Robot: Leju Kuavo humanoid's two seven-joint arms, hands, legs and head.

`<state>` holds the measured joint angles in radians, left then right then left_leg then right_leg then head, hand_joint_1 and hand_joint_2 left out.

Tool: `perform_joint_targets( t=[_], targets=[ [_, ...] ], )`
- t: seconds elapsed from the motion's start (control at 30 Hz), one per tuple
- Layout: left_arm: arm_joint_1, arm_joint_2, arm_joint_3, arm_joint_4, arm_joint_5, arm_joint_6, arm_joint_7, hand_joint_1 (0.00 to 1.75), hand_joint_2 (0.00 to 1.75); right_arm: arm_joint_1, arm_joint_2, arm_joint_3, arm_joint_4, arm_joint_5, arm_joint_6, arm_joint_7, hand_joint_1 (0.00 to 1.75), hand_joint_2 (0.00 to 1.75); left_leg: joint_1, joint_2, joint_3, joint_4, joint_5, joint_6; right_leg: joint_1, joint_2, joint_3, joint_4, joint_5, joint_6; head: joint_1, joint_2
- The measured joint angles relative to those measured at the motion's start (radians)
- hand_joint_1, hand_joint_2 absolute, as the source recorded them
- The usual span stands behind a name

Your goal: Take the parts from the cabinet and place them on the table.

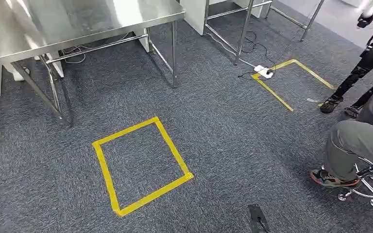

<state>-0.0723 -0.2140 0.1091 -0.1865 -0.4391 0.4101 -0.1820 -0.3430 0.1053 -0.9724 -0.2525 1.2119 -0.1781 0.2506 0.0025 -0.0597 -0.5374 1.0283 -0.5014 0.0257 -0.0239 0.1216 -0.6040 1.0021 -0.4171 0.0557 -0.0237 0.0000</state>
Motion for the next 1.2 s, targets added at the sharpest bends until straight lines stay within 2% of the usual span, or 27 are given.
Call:
perform_joint_targets(
  t=[0.03, 0.07, 0.1, 0.13, 0.2, 0.23, 0.27, 0.33, 0.37, 0.4, 0.43, 0.53, 0.57, 0.6, 0.63, 0.7, 0.73, 0.77, 0.8, 0.87, 0.9, 0.93, 1.03, 1.07, 1.1, 1.13, 1.2],
  targets=[
    [0.001, -0.001, 0.000, 0.000, 0.000, 0.000, -0.009, 0.00, 0.00, 0.003, -0.003, 0.000, 0.000, -0.006, 0.000, 0.000, 0.00, 0.00, 0.000, 0.012, 0.000, -0.007, 0.008, 0.012, 0.005, 0.010, -0.013, -0.004, 0.005, 0.009, 0.001, 0.000],
    [0.001, -0.003, -0.002, 0.000, -0.001, 0.000, -0.016, 0.00, 0.00, 0.006, -0.007, 0.000, 0.000, -0.011, 0.000, 0.000, 0.00, 0.00, 0.005, 0.028, -0.001, -0.018, 0.019, 0.026, 0.002, -0.017, -0.016, 0.013, -0.001, 0.006, 0.002, 0.000],
    [0.002, -0.007, -0.003, 0.000, -0.003, -0.002, -0.021, 0.00, 0.00, 0.007, -0.008, 0.000, 0.000, -0.018, 0.000, 0.000, 0.00, 0.00, 0.000, 0.037, -0.004, -0.022, 0.023, 0.034, 0.005, -0.070, -0.033, 0.045, -0.026, 0.001, 0.002, 0.000],
    [0.004, -0.008, -0.007, 0.000, -0.011, -0.008, -0.025, 0.00, 0.00, 0.007, -0.008, -0.001, 0.000, -0.028, -0.001, 0.000, 0.00, 0.00, -0.001, 0.053, -0.009, -0.022, 0.025, 0.041, 0.006, -0.096, -0.067, 0.112, -0.070, -0.006, 0.008, 0.000],
    [0.009, -0.010, -0.018, 0.000, -0.032, -0.028, -0.026, 0.00, 0.00, 0.013, -0.011, -0.002, 0.000, -0.059, -0.003, -0.003, 0.00, 0.00, -0.005, 0.087, -0.020, -0.022, 0.029, 0.046, 0.005, -0.107, -0.139, 0.276, -0.144, -0.008, 0.009, 0.000],
    [0.009, -0.010, -0.025, 0.000, -0.044, -0.039, -0.025, 0.00, 0.00, 0.024, -0.015, -0.003, -0.002, -0.075, -0.003, -0.007, 0.00, 0.00, -0.007, 0.100, -0.025, -0.021, 0.032, 0.046, 0.005, -0.108, -0.152, 0.322, -0.157, -0.002, 0.010, 0.000],
    [0.008, -0.011, -0.031, 0.000, -0.053, -0.048, -0.018, 0.00, 0.00, 0.035, -0.021, -0.006, -0.003, -0.088, -0.003, -0.010, 0.00, 0.00, -0.009, 0.113, -0.028, -0.021, 0.033, 0.046, 0.005, -0.109, -0.137, 0.312, -0.153, 0.005, 0.010, 0.000],
    [-0.001, -0.014, -0.045, 0.000, -0.066, -0.069, 0.022, 0.00, 0.00, 0.056, -0.032, -0.011, -0.008, -0.107, -0.003, -0.019, 0.00, 0.00, -0.013, 0.139, -0.030, -0.020, 0.035, 0.044, 0.008, -0.126, -0.029, 0.157, -0.110, 0.020, 0.011, 0.000],
    [-0.006, -0.017, -0.050, 0.000, -0.071, -0.076, 0.034, 0.00, 0.00, 0.059, -0.036, -0.011, -0.011, -0.112, -0.002, -0.021, 0.00, 0.00, -0.015, 0.151, -0.029, -0.020, 0.035, 0.043, 0.010, -0.158, 0.032, 0.061, -0.090, 0.019, 0.013, 0.000],
    [-0.011, -0.020, -0.052, 0.000, -0.074, -0.077, 0.040, 0.00, 0.00, 0.059, -0.039, -0.011, -0.014, -0.114, -0.002, -0.022, 0.00, 0.00, -0.021, 0.164, -0.027, -0.019, 0.034, 0.041, 0.019, -0.216, 0.071, -0.007, -0.082, 0.006, 0.013, 0.000],
    [-0.014, -0.022, -0.055, 0.000, -0.074, -0.079, 0.042, 0.00, 0.00, 0.058, -0.040, -0.012, -0.018, -0.116, -0.003, -0.023, 0.00, 0.00, -0.027, 0.177, -0.026, -0.017, 0.031, 0.034, 0.028, -0.219, 0.072, -0.008, -0.066, 0.000, 0.011, 0.000],
    [-0.027, -0.024, -0.068, -0.001, -0.081, -0.087, 0.044, 0.00, 0.00, 0.071, -0.049, -0.018, -0.019, -0.129, -0.005, -0.023, 0.00, 0.00, -0.023, 0.213, -0.016, -0.020, 0.032, 0.022, 0.026, -0.177, 0.058, -0.011, -0.057, -0.020, 0.006, 0.000],
    [-0.030, -0.024, -0.072, -0.002, -0.090, -0.093, 0.043, 0.00, 0.00, 0.078, -0.050, -0.021, -0.020, -0.140, -0.006, -0.025, 0.00, 0.00, -0.019, 0.189, -0.020, -0.011, 0.024, 0.010, -0.006, -0.164, 0.075, -0.022, -0.046, -0.033, 0.006, 0.000],
    [-0.032, -0.024, -0.076, -0.002, -0.098, -0.100, 0.043, 0.00, 0.00, 0.082, -0.049, -0.026, -0.022, -0.155, -0.006, -0.032, 0.00, 0.00, -0.014, 0.119, -0.027, 0.013, 0.000, 0.000, -0.002, -0.155, 0.069, -0.025, -0.042, -0.037, 0.002, 0.000],
    [-0.032, -0.024, -0.081, -0.002, -0.106, -0.106, 0.043, 0.00, 0.00, 0.085, -0.050, -0.029, -0.024, -0.168, -0.006, -0.041, 0.00, 0.00, -0.009, 0.082, -0.049, 0.068, -0.043, -0.004, -0.004, -0.145, 0.063, -0.023, -0.035, -0.047, 0.001, 0.000],
    [-0.030, -0.020, -0.092, -0.002, -0.123, -0.124, 0.047, 0.00, 0.00, 0.098, -0.052, -0.038, -0.027, -0.202, -0.005, -0.071, 0.00, 0.00, -0.001, 0.057, -0.113, 0.220, -0.125, -0.012, -0.003, -0.118, 0.053, -0.023, -0.029, -0.052, 0.000, 0.000],
    [-0.030, -0.018, -0.097, -0.002, -0.129, -0.130, 0.048, 0.00, 0.00, 0.112, -0.054, -0.044, -0.030, -0.211, -0.004, -0.080, 0.00, 0.00, 0.004, 0.056, -0.136, 0.275, -0.140, -0.017, -0.004, -0.102, 0.050, -0.022, -0.027, -0.048, -0.001, 0.000],
    [-0.031, -0.017, -0.100, -0.002, -0.130, -0.133, 0.048, 0.00, 0.00, 0.124, -0.055, -0.049, -0.031, -0.219, -0.003, -0.085, 0.00, 0.00, 0.010, 0.057, -0.135, 0.276, -0.129, -0.021, -0.006, -0.090, 0.048, -0.022, -0.025, -0.045, 0.000, 0.000],
    [-0.033, -0.016, -0.101, -0.002, -0.132, -0.135, 0.048, 0.00, 0.00, 0.135, -0.057, -0.053, -0.032, -0.224, -0.003, -0.091, 0.00, 0.00, 0.017, 0.056, -0.113, 0.234, -0.094, -0.026, -0.008, -0.075, 0.047, -0.020, -0.024, -0.043, 0.000, 0.000],
    [-0.036, -0.013, -0.104, -0.002, -0.136, -0.135, 0.048, 0.00, 0.00, 0.141, -0.058, -0.054, -0.033, -0.226, -0.001, -0.096, 0.00, 0.00, 0.033, 0.040, -0.028, 0.073, -0.006, -0.036, -0.015, -0.043, 0.044, -0.010, -0.022, -0.039, -0.002, 0.000],
    [-0.038, -0.012, -0.106, -0.002, -0.136, -0.135, 0.047, 0.00, 0.00, 0.140, -0.060, -0.054, -0.035, -0.226, 0.000, -0.096, 0.00, 0.00, 0.045, -0.017, 0.004, 0.009, 0.001, -0.042, -0.015, -0.028, 0.036, -0.003, -0.024, -0.030, -0.006, 0.000],
    [-0.039, -0.012, -0.108, -0.002, -0.135, -0.134, 0.047, 0.00, 0.00, 0.135, -0.062, -0.054, -0.038, -0.226, 0.000, -0.096, 0.00, 0.00, 0.041, -0.047, -0.001, -0.005, -0.011, -0.040, -0.007, -0.012, 0.022, 0.009, -0.023, -0.017, -0.009, 0.000],
    [-0.043, -0.010, -0.107, -0.005, -0.115, -0.105, 0.027, 0.00, 0.00, 0.134, -0.068, -0.048, -0.041, -0.218, 0.007, -0.084, 0.00, 0.00, 0.019, -0.009, -0.006, 0.001, -0.005, -0.010, -0.009, 0.022, 0.011, -0.010, -0.005, 0.015, -0.005, 0.000],
    [-0.043, -0.010, -0.106, -0.006, -0.107, -0.095, 0.016, 0.00, 0.00, 0.134, -0.070, -0.044, -0.041, -0.212, 0.009, -0.079, 0.00, 0.00, 0.022, 0.009, -0.005, -0.015, 0.008, 0.006, -0.009, 0.034, -0.001, -0.010, -0.001, 0.025, -0.004, 0.000],
    [-0.043, -0.010, -0.104, -0.006, -0.098, -0.083, 0.006, 0.00, 0.00, 0.134, -0.070, -0.036, -0.041, -0.208, 0.012, -0.076, 0.00, 0.00, 0.021, 0.024, 0.005, -0.023, 0.016, 0.019, -0.010, -0.028, -0.009, 0.014, -0.012, 0.019, -0.002, 0.000],
    [-0.040, -0.008, -0.097, -0.006, -0.090, -0.072, -0.004, 0.00, 0.00, 0.126, -0.069, -0.026, -0.041, -0.203, 0.018, -0.069, 0.00, 0.00, 0.019, 0.038, 0.002, -0.025, 0.021, 0.029, -0.006, -0.077, -0.041, 0.074, -0.049, 0.009, 0.008, 0.000],
    [-0.028, -0.004, -0.085, -0.006, -0.072, -0.054, -0.016, 0.00, 0.00, 0.105, -0.069, -0.004, -0.041, -0.186, 0.024, -0.055, 0.00, 0.00, 0.012, 0.075, -0.003, -0.025, 0.022, 0.030, -0.006, -0.107, -0.118, 0.234, -0.116, -0.001, 0.012, 0.000]
  ],
)
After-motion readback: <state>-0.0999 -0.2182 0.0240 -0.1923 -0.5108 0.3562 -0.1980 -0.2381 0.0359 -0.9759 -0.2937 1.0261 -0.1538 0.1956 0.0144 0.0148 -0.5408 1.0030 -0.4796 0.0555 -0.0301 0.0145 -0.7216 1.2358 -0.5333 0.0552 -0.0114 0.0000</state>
